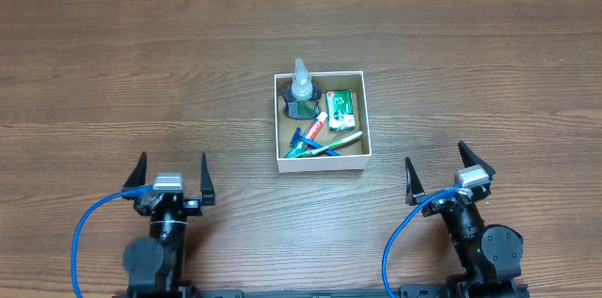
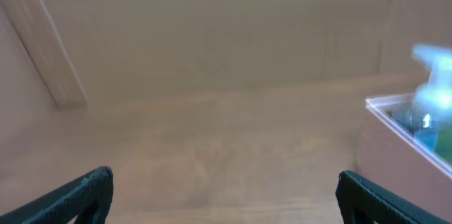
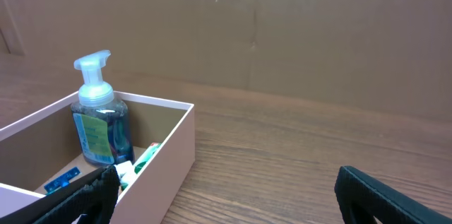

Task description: Pack container

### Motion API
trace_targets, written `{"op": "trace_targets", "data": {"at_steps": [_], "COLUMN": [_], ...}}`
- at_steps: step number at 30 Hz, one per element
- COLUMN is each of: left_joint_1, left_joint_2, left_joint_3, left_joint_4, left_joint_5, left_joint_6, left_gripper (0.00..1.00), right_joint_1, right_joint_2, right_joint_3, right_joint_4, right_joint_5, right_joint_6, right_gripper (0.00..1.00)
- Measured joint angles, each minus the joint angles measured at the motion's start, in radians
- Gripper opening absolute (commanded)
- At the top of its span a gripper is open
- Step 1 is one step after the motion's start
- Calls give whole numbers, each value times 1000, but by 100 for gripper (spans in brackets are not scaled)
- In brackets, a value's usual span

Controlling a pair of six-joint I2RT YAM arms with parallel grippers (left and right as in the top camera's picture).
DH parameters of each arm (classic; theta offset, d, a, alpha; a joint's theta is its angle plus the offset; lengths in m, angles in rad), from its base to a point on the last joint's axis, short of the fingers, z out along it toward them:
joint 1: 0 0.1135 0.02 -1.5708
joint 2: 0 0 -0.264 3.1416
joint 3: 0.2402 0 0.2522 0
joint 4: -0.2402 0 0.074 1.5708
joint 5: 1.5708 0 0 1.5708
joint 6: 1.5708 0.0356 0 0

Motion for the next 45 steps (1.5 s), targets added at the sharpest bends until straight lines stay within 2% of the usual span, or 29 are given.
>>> {"op": "trace_targets", "data": {"at_steps": [2, 24, 45], "left_joint_1": [0, 0, 0], "left_joint_2": [0, 0, 0], "left_joint_3": [0, 0, 0], "left_joint_4": [-50, -50, -50], "left_joint_5": [0, 0, 0], "left_joint_6": [-4, -64, -65], "left_gripper": [100, 100, 100], "right_joint_1": [0, 0, 0], "right_joint_2": [0, 0, 0], "right_joint_3": [0, 0, 0], "right_joint_4": [0, 0, 1], "right_joint_5": [0, 0, 0], "right_joint_6": [0, 0, 0], "right_gripper": [100, 100, 100]}}
